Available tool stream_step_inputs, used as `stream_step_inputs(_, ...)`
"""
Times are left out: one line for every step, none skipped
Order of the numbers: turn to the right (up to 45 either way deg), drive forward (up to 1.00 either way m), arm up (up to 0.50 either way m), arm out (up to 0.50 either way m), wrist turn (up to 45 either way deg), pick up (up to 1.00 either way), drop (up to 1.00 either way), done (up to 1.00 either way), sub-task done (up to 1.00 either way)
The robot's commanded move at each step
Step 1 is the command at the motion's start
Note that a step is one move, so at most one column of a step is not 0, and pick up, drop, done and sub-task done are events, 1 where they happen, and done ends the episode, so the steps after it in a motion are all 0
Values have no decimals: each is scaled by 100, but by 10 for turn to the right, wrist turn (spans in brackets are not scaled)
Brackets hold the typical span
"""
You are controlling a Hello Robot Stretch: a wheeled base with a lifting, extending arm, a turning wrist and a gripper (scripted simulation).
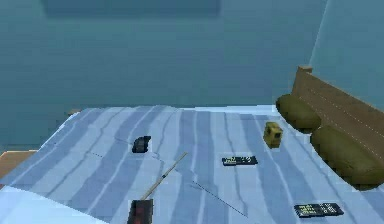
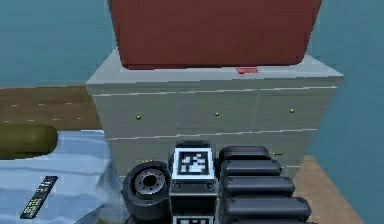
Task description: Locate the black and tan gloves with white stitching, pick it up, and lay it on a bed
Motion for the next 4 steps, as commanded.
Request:
stream_step_inputs(420,0,0,0,0,0,0,0,0)
stream_step_inputs(30,0,0,0,0,0,0,0,0)
stream_step_inputs(-450,0,0,0,0,0,0,0,0)
stream_step_inputs(-450,0,0,0,0,0,0,0,0)
